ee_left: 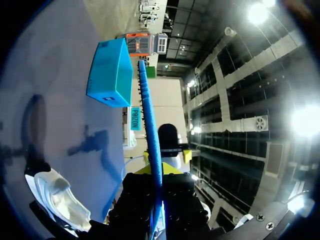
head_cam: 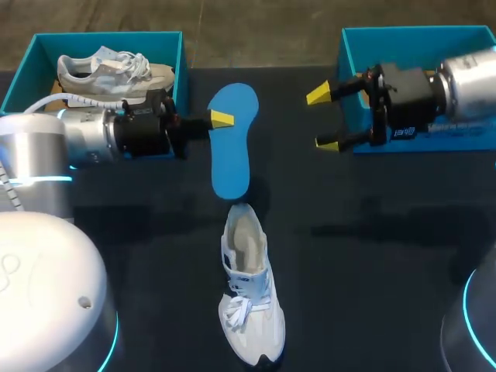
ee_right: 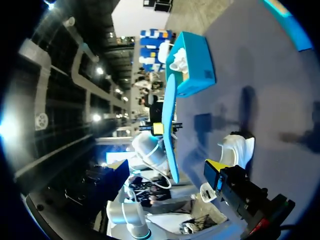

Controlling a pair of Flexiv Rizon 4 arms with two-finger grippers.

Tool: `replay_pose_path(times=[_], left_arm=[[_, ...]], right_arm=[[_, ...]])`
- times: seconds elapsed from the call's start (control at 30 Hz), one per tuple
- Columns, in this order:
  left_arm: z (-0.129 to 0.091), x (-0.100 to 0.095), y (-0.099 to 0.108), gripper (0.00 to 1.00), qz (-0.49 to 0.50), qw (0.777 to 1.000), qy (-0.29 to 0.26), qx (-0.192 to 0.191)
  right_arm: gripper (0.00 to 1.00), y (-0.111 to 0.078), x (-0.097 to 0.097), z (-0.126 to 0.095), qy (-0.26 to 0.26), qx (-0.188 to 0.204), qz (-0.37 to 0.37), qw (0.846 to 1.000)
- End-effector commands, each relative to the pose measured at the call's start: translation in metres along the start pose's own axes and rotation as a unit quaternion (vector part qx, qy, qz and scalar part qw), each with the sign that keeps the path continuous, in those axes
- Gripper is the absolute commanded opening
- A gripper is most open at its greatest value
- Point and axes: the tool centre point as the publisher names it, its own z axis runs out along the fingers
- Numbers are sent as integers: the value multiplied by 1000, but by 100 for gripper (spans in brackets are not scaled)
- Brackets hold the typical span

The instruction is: Take the shoe out of the shoebox, open the shoe tongue, remove and reinsert the insole, then place the shoe into the shoebox

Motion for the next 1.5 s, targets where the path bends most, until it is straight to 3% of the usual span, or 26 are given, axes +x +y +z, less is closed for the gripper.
replay_pose_path(times=[0.03, 0.33, 0.7, 1.1, 1.5], left_arm=[[0, 0, 0, 0, 0, 1000, 0, -1], [0, 0, 0, 0, 0, 1000, 0, -1], [0, 0, 0, 0, 0, 1000, 0, -1], [0, 0, 0, 0, 0, 1000, 0, -1], [0, 0, 0, 0, 0, 1000, 0, -1]], right_arm=[[100, 2, 29, -5, -131, 21, 5, 991], [100, 0, 68, 15, -312, 21, 7, 950], [100, -13, 108, 45, -458, -1, -13, 889], [100, -25, 130, 83, -566, -21, -39, 823], [100, -34, 132, 113, -629, -36, -33, 776]])
